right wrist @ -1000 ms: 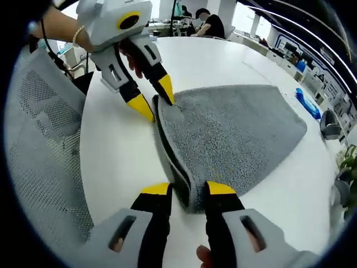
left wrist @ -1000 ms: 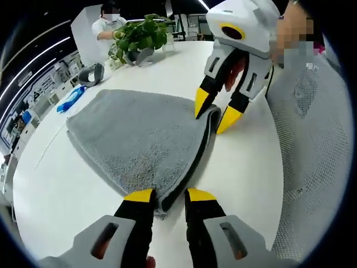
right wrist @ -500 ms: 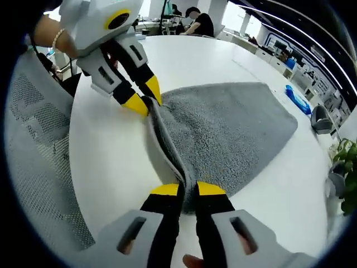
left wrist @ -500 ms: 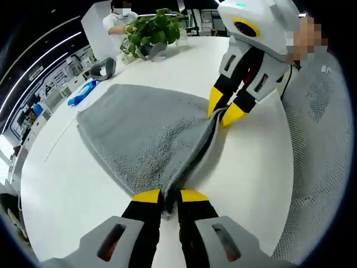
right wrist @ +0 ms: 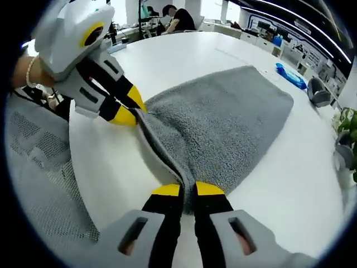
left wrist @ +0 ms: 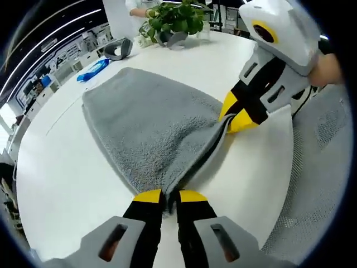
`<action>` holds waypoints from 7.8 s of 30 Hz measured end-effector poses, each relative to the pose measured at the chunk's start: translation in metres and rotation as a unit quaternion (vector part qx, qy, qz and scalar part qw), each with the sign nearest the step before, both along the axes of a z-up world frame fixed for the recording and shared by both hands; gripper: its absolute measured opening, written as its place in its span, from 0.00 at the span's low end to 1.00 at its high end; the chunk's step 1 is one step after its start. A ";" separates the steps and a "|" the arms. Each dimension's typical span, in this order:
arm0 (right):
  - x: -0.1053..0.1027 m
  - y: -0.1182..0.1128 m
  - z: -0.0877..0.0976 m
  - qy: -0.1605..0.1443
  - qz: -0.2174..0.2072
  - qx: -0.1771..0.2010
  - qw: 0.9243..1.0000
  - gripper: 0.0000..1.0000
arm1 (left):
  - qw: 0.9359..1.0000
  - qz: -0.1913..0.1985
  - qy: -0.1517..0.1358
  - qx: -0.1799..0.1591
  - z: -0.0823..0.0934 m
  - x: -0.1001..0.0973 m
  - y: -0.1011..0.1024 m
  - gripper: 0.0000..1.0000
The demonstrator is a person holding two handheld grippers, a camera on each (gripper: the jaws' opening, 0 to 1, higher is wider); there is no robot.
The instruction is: Fold the towel on the table until its edges align and the towel forms a compact rectangular stack.
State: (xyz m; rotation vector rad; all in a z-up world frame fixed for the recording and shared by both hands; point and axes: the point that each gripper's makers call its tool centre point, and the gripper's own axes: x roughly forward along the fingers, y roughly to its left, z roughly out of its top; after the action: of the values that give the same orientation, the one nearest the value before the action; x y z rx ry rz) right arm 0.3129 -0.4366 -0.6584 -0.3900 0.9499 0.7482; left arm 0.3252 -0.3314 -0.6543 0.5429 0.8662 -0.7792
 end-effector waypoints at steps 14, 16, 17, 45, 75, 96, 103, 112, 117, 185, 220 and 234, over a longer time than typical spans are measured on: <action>-0.010 -0.002 -0.001 -0.025 -0.005 -0.035 0.999 0.04 | 0.999 0.023 0.002 0.028 -0.001 -0.017 -0.002 0.09; -0.013 -0.002 -0.001 -0.031 -0.003 -0.039 0.999 0.04 | 0.999 0.025 -0.005 0.026 -0.002 -0.020 -0.001 0.09; -0.014 -0.002 -0.001 -0.031 -0.003 -0.040 0.999 0.04 | 0.999 0.025 -0.006 0.025 -0.002 -0.022 -0.001 0.09; -0.062 -0.005 0.001 0.035 0.003 -0.001 0.999 0.04 | 0.997 0.038 0.070 -0.010 0.000 -0.068 -0.004 0.09; -0.071 0.007 0.086 0.000 0.008 0.046 0.999 0.04 | 1.000 0.028 0.002 -0.004 0.081 -0.076 0.007 0.09; -0.041 0.010 0.185 -0.055 0.015 0.120 0.991 0.04 | 0.999 0.017 -0.043 -0.024 0.172 -0.052 0.008 0.09; -0.023 0.004 0.199 -0.078 0.016 0.112 0.991 0.04 | 0.997 0.011 -0.069 -0.025 0.192 -0.032 0.003 0.09; 0.006 -0.002 0.202 -0.104 0.016 0.100 0.989 0.04 | 0.995 -0.001 -0.095 -0.023 0.202 0.011 -0.005 0.09; 0.033 -0.008 0.185 -0.096 0.005 0.095 0.991 0.04 | 0.996 0.004 -0.078 -0.032 0.188 0.030 -0.011 0.09; 0.152 -0.017 0.022 -0.096 -0.105 0.034 0.989 0.11 | 0.982 0.140 -0.082 -0.092 0.027 0.156 -0.009 0.10; 0.050 -0.015 0.039 -0.044 -0.148 0.125 0.980 0.21 | 0.981 0.105 -0.065 -0.151 0.050 0.037 -0.011 0.22; 0.061 -0.007 0.018 -0.043 -0.136 0.084 0.986 0.15 | 0.983 0.119 -0.034 -0.132 0.020 0.046 -0.011 0.21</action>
State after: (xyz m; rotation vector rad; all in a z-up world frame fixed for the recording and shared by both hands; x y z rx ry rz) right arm 0.3738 -0.4436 -0.6401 -0.1385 0.8319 0.5530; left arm 0.3714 -0.3426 -0.6348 0.2246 0.7348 -0.6393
